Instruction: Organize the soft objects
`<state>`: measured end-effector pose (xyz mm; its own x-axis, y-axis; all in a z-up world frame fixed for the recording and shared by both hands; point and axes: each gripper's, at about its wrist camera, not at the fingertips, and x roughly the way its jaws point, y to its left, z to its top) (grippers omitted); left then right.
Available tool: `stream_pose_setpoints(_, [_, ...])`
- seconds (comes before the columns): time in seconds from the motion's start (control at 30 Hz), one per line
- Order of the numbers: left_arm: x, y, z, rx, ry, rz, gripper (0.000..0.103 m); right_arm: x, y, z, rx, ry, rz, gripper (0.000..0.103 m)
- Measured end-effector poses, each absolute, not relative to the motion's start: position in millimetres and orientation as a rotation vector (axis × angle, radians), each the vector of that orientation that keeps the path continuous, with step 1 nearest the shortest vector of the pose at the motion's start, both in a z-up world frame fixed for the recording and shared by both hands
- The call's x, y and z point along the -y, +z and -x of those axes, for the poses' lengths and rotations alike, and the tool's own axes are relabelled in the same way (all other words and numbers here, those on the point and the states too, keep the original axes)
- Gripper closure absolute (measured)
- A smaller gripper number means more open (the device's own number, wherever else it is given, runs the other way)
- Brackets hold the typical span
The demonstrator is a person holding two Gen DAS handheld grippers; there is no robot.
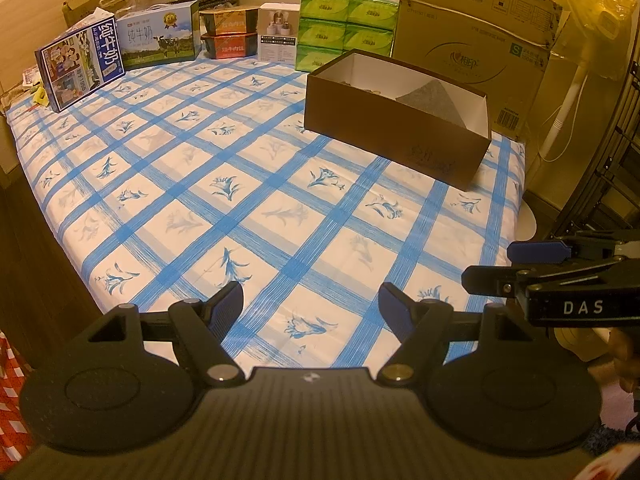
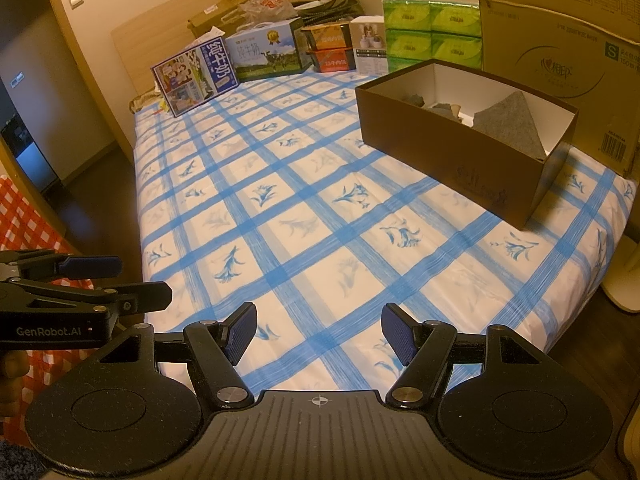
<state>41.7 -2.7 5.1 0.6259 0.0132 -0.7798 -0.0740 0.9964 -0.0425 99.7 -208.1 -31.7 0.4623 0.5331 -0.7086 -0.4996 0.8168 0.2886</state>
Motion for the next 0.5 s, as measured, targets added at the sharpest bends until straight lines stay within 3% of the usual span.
stream_pose_setpoints(0.5, [2.3,4.7,-40.4,-0.892,0.049,0.073,0.03,208.1,-31.9,-99.7,-0.885,0.635,-0.042,0.034])
